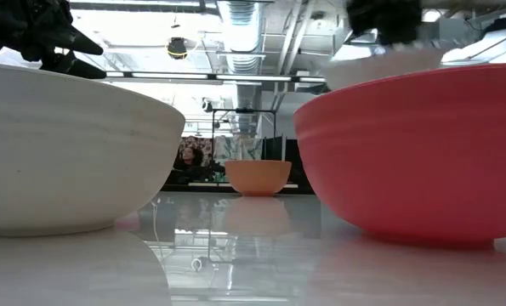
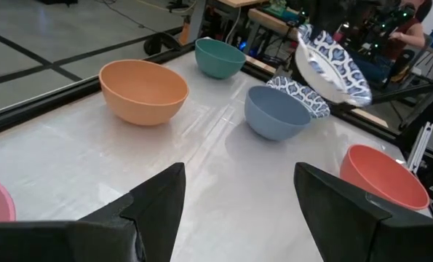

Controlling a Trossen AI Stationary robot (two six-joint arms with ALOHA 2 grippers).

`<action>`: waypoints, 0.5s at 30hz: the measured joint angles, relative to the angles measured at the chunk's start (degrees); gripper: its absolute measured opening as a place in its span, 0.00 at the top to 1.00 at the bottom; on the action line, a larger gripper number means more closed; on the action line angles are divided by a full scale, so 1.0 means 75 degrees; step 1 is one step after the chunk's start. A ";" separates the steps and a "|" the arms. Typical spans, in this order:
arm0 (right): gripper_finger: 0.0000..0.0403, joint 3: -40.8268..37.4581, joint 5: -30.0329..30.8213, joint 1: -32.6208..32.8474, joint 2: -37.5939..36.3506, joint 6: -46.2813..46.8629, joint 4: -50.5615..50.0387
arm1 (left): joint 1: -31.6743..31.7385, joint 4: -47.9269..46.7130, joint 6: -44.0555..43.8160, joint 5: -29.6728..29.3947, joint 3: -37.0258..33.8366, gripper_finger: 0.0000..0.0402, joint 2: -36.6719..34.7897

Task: Nest bowls inside each other
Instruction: Stack the top left white patterned plate on top of the stacked white patterned plates

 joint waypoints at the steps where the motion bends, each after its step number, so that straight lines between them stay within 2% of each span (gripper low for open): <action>1: 0.98 -0.0259 0.0193 0.0019 -0.0263 0.0363 -0.0026 | 0.0001 0.0001 0.0000 0.0000 0.0000 0.38 0.0003; 5: 0.98 -0.1195 0.0603 0.0106 -0.1218 0.1803 -0.0031 | -0.0001 0.0004 0.0003 0.0000 0.0000 0.38 0.0000; 9: 0.98 -0.1714 0.1065 0.0169 -0.1920 0.3194 -0.0319 | 0.0000 0.0005 0.0003 0.0000 0.0000 0.38 0.0001; 15: 0.98 -0.2044 0.1229 0.0202 -0.2266 0.4464 -0.1403 | 0.0001 0.0007 0.0003 0.0000 0.0000 0.38 0.0003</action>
